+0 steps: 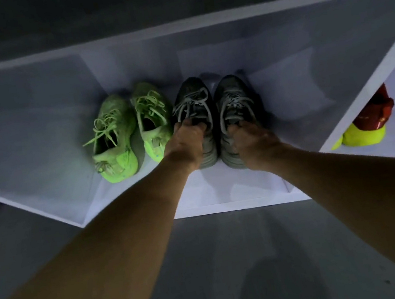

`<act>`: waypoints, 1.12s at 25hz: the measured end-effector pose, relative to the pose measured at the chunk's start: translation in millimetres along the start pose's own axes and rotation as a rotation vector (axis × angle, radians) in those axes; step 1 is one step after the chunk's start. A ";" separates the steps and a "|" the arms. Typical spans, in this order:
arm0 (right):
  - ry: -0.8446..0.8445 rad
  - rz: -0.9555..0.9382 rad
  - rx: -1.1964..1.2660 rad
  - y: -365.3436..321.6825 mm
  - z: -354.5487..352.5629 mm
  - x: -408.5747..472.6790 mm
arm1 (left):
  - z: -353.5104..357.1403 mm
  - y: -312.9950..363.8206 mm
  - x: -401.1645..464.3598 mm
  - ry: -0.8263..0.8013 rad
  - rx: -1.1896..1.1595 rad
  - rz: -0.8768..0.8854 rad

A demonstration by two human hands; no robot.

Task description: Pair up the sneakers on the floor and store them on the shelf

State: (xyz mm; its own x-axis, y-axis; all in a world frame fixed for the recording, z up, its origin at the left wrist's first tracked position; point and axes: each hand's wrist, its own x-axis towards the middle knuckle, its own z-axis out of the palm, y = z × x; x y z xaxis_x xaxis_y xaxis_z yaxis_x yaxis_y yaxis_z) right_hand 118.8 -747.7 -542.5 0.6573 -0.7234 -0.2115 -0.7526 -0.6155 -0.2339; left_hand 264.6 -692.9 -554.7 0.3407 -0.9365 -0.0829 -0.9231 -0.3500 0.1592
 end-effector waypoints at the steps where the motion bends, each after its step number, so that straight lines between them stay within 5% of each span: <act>1: -0.008 -0.009 0.003 -0.2 -1.6 0.7 | -1.1 -1.9 2.0 0.007 -0.013 -0.003; 6: 0.038 -0.026 0.049 -6.3 -12.2 -32.1 | -10.8 4.6 -40.8 -0.086 -0.165 -0.049; 13: -0.197 0.027 0.070 -17.6 -83.6 -153.5 | -92.9 52.1 -154.8 -0.364 -0.152 -0.172; 19: -0.449 0.087 0.125 -46.7 -218.9 -256.2 | -248.5 89.8 -236.9 -0.560 -0.181 -0.171; 28: -0.585 0.158 0.256 -105.9 -418.5 -417.9 | -473.5 150.9 -400.3 -0.683 -0.257 -0.235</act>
State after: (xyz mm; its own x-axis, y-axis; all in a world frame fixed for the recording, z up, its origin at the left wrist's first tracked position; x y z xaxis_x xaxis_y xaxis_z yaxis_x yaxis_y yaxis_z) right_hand -92.5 -511.3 -32.2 0.5071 -0.4648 -0.7258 -0.8560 -0.3698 -0.3612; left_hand 73.3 -381.5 -31.7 0.2601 -0.6443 -0.7192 -0.7408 -0.6109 0.2793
